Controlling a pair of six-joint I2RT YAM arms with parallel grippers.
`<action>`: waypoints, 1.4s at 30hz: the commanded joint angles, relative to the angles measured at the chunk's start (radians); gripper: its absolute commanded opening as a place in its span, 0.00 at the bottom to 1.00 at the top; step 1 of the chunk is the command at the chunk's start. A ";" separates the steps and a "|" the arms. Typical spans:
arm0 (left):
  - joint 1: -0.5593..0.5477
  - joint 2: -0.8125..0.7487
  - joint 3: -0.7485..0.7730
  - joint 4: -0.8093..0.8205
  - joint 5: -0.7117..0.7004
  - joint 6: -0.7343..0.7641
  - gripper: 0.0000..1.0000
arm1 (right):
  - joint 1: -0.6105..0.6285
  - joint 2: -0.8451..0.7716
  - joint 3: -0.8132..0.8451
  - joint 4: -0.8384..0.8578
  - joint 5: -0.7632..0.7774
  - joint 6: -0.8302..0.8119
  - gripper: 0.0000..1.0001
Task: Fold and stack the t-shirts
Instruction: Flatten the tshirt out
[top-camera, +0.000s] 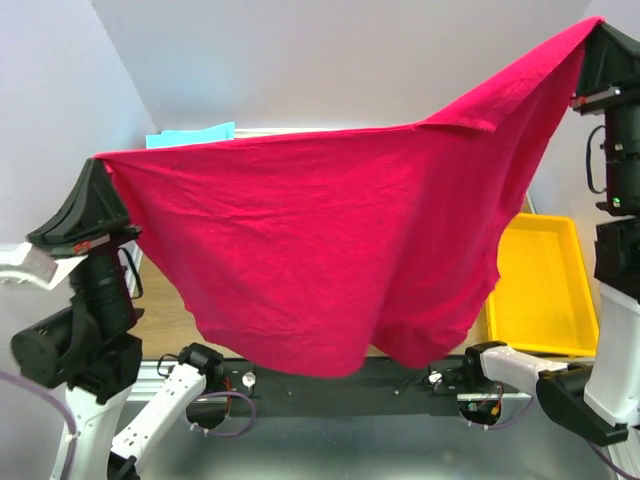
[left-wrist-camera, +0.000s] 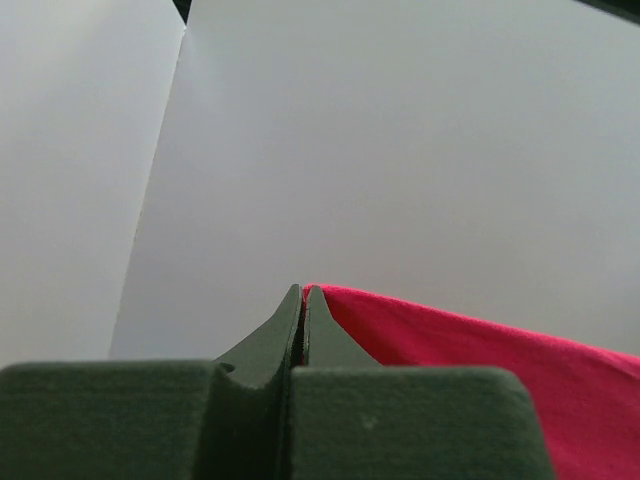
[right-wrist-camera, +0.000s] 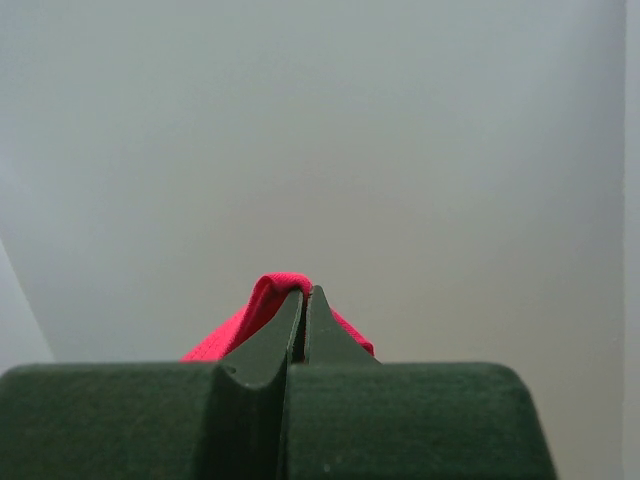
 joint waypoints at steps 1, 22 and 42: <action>0.003 0.055 -0.052 0.076 -0.087 0.060 0.00 | -0.006 0.061 0.001 0.005 0.057 -0.017 0.01; 0.257 1.218 0.333 0.201 -0.041 -0.034 0.96 | -0.040 1.022 0.148 0.228 0.085 0.059 1.00; 0.119 0.736 -0.417 0.150 -0.004 -0.343 0.93 | -0.008 0.658 -0.744 0.229 -0.213 0.294 1.00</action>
